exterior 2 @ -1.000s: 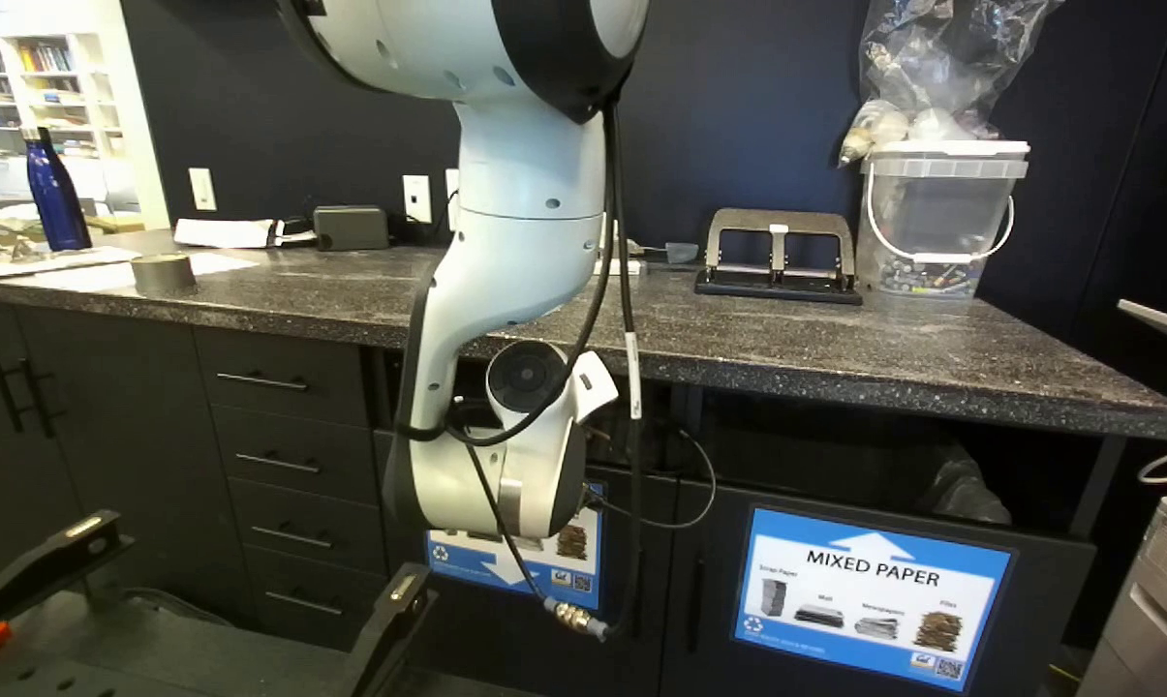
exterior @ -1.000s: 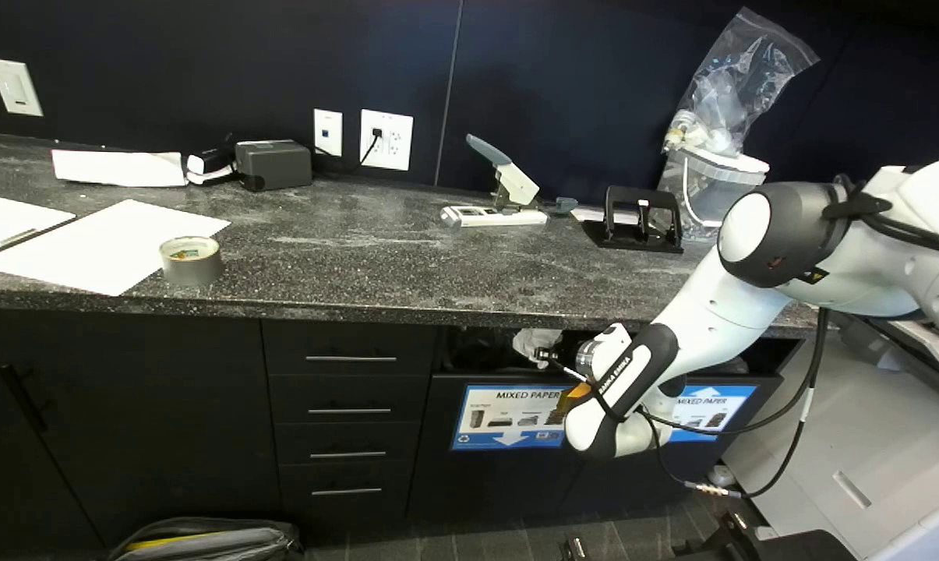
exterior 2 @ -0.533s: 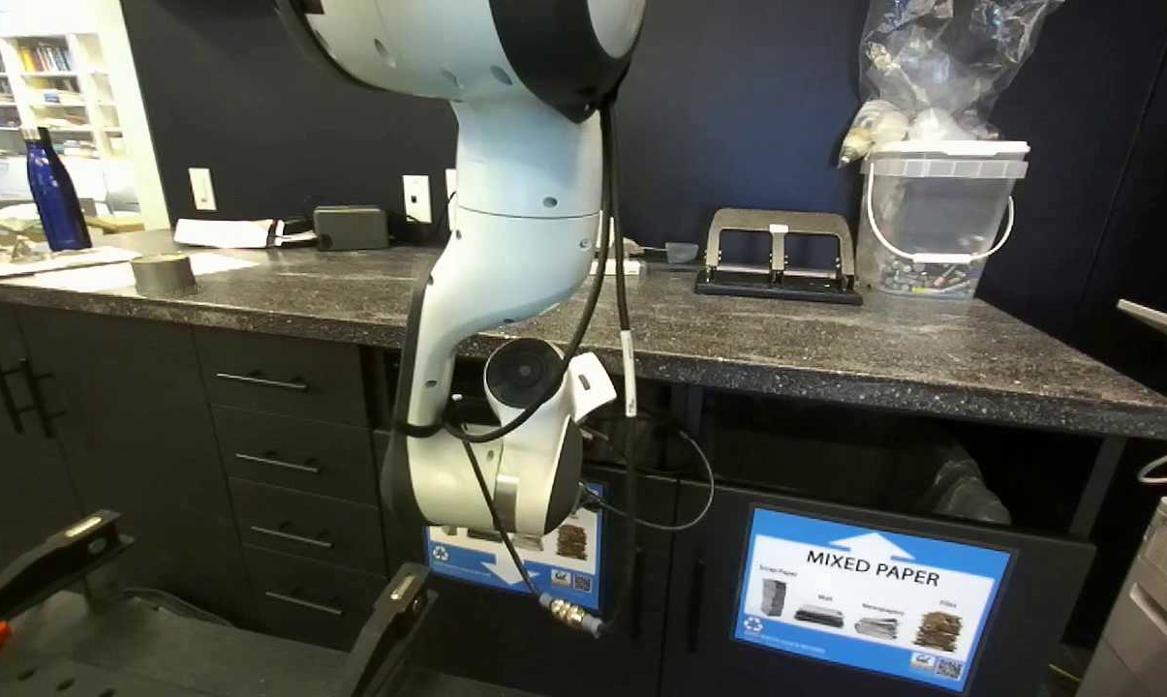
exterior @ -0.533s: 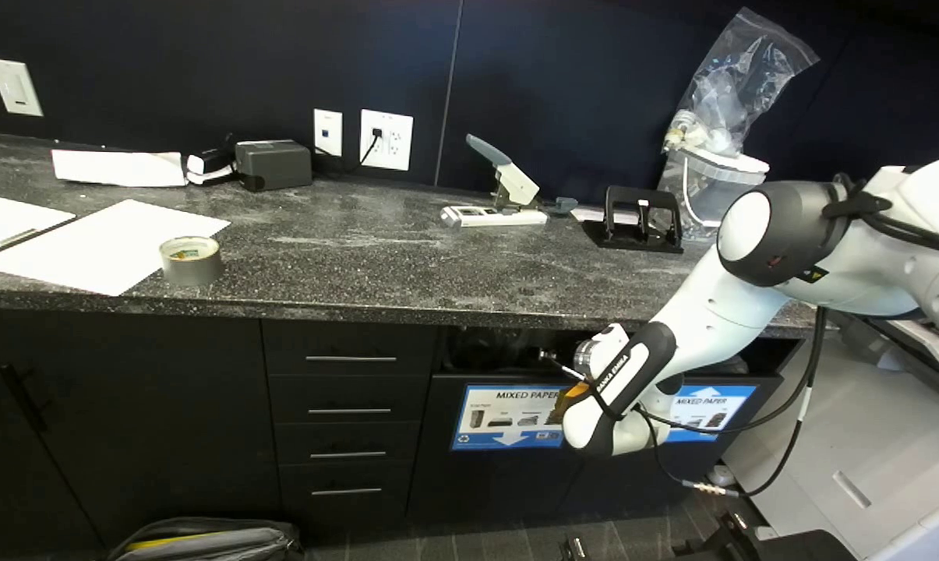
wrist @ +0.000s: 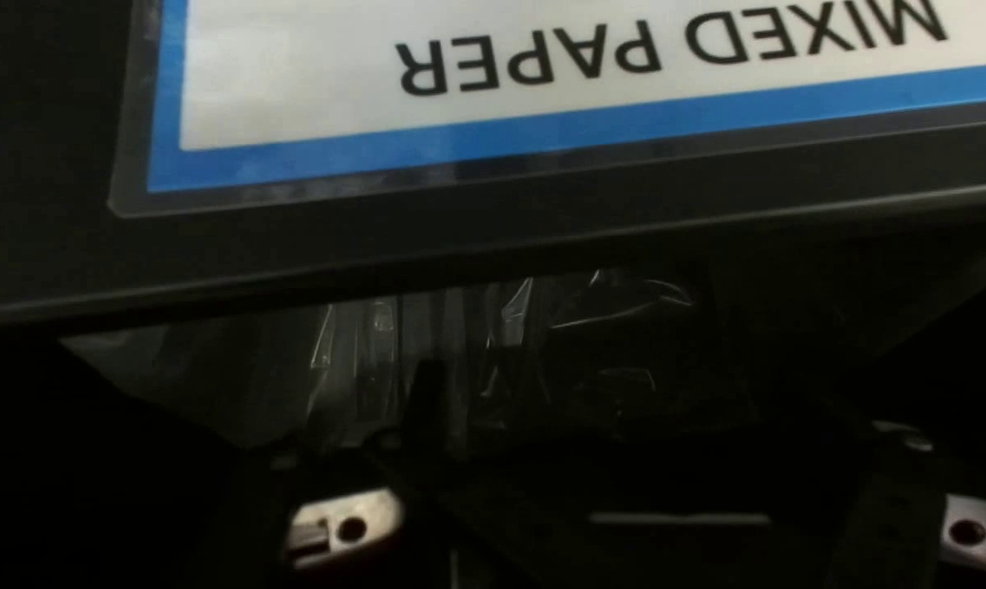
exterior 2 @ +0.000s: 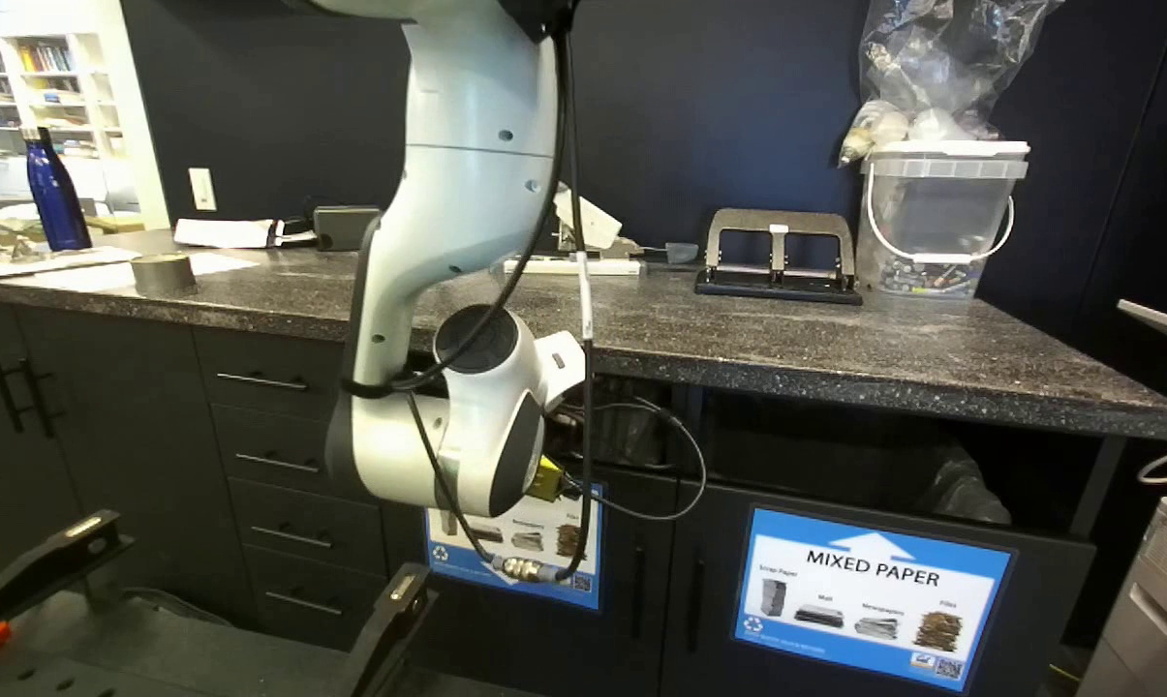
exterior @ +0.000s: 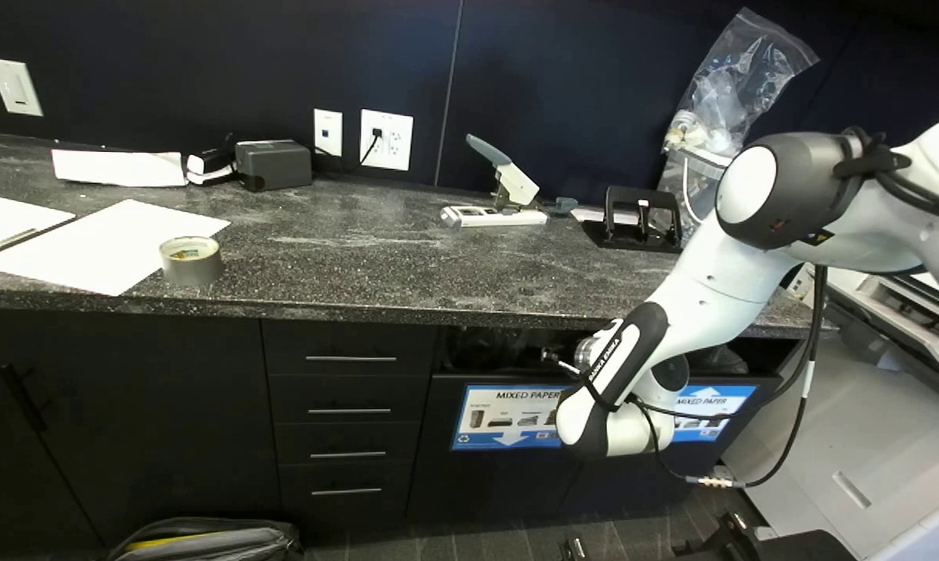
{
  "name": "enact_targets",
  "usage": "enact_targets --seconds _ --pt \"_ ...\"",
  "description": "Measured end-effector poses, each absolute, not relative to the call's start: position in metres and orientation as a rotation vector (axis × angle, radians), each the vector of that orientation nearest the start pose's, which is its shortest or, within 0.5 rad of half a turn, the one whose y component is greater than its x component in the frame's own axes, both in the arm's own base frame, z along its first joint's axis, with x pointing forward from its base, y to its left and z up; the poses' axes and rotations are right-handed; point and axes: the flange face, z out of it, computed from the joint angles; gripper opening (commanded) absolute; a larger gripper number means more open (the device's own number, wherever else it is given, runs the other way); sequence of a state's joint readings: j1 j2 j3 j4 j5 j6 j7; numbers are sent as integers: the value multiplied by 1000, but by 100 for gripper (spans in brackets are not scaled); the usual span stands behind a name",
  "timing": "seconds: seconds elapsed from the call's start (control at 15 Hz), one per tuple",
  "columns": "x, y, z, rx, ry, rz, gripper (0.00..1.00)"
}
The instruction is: Put the papers in the first bin
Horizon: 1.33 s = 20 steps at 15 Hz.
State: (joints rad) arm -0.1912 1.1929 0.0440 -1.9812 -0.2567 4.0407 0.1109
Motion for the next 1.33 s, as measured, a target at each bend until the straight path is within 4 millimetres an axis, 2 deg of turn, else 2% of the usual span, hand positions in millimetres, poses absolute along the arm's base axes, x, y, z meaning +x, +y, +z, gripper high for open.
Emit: enact_targets --seconds 0.27,0.47,0.67,1.0,1.33 --pt "498 -23 19 -2811 102 -1220 100" --pt "477 -11 55 -2894 113 -1208 100" --pt "459 -8 93 -2995 108 -1151 100" --pt "452 -31 155 -3192 33 -928 100" --pt "451 -74 218 -3257 -207 -604 100"
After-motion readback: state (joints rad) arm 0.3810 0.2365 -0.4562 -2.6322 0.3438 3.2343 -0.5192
